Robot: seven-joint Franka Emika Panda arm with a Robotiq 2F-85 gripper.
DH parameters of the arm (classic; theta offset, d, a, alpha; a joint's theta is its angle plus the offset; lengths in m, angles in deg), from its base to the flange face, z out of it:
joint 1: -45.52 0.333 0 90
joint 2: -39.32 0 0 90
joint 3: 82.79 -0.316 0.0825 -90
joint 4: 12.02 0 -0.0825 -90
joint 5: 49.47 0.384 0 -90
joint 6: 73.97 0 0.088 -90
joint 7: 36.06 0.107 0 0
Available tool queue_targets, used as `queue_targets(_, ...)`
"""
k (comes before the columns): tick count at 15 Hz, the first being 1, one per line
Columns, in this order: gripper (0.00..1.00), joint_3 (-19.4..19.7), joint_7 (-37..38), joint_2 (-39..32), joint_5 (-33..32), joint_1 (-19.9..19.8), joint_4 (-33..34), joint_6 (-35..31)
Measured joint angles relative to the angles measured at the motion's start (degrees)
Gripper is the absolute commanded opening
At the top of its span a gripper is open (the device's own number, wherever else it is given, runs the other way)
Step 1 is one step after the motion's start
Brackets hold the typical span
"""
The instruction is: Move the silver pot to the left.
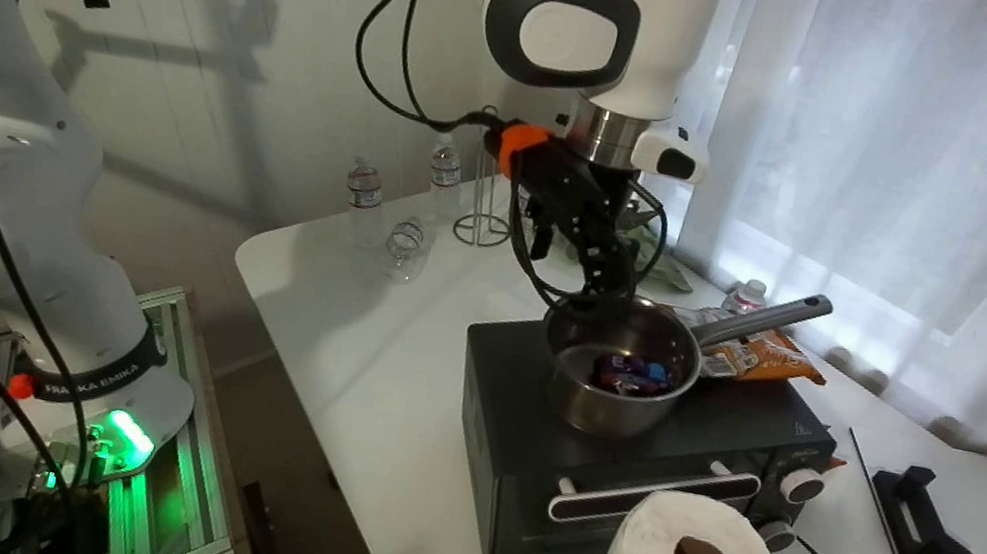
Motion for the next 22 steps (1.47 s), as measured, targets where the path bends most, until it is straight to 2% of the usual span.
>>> queue_targets(12,1.00,-1.03,-0.58,2.63,-0.16,0.85,-1.54,1.55)
queue_targets(15,1.00,-0.60,6.11,3.04,-2.60,0.62,-0.26,0.96)
queue_targets(17,1.00,-0.28,12.45,4.15,-5.41,0.49,1.70,2.98)
queue_targets(22,1.00,-0.22,26.44,10.20,-13.72,0.43,6.56,17.90)
